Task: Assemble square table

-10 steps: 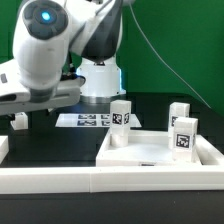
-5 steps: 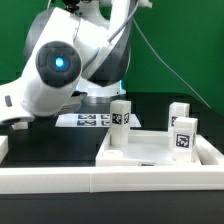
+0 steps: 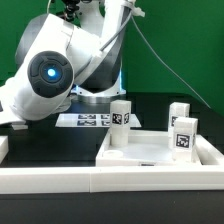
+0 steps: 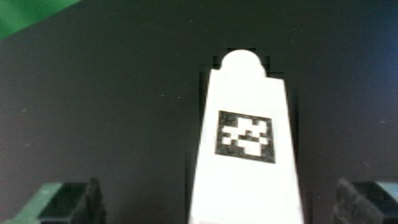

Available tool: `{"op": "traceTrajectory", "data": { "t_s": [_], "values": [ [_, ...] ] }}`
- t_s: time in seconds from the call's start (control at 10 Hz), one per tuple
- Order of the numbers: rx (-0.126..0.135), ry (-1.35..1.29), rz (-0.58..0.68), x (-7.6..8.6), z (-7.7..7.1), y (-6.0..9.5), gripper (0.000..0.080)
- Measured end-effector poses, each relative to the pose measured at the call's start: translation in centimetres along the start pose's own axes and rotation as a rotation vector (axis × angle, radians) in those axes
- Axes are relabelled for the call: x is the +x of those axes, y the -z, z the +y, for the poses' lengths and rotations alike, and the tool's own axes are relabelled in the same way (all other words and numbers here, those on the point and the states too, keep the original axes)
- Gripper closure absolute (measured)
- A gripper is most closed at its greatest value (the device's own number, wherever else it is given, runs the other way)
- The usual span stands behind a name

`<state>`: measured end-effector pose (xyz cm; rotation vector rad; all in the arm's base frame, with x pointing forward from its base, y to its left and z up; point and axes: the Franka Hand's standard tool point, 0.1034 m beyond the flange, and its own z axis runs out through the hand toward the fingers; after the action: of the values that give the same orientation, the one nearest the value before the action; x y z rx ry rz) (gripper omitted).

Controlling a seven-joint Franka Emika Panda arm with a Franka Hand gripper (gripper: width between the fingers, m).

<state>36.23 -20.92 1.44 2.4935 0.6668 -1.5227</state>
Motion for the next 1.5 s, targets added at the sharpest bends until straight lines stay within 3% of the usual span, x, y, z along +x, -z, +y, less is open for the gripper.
{"op": "traceTrajectory", "data": {
  "t_s": [0.4, 0.6, 0.8, 0.9, 1.0, 1.3, 1.5],
  "values": [
    [-0.019, -0.041, 0.040, 0.6, 0.2, -1.9, 0.0150],
    [-0.021, -0.065, 0.040, 0.7, 0.0, -1.8, 0.0150],
    [-0.021, -0.065, 0.040, 0.7, 0.0, -1.8, 0.0399],
    [-0.022, -0.064, 0.040, 0.7, 0.0, -1.8, 0.0399],
    [-0.023, -0.064, 0.040, 0.7, 0.0, -1.7, 0.0511],
    [-0.029, -0.060, 0.041, 0.9, -0.2, -1.3, 0.0511],
    [-0.020, -0.063, 0.019, 0.3, -0.6, 0.5, 0.0511]
  ]
}}
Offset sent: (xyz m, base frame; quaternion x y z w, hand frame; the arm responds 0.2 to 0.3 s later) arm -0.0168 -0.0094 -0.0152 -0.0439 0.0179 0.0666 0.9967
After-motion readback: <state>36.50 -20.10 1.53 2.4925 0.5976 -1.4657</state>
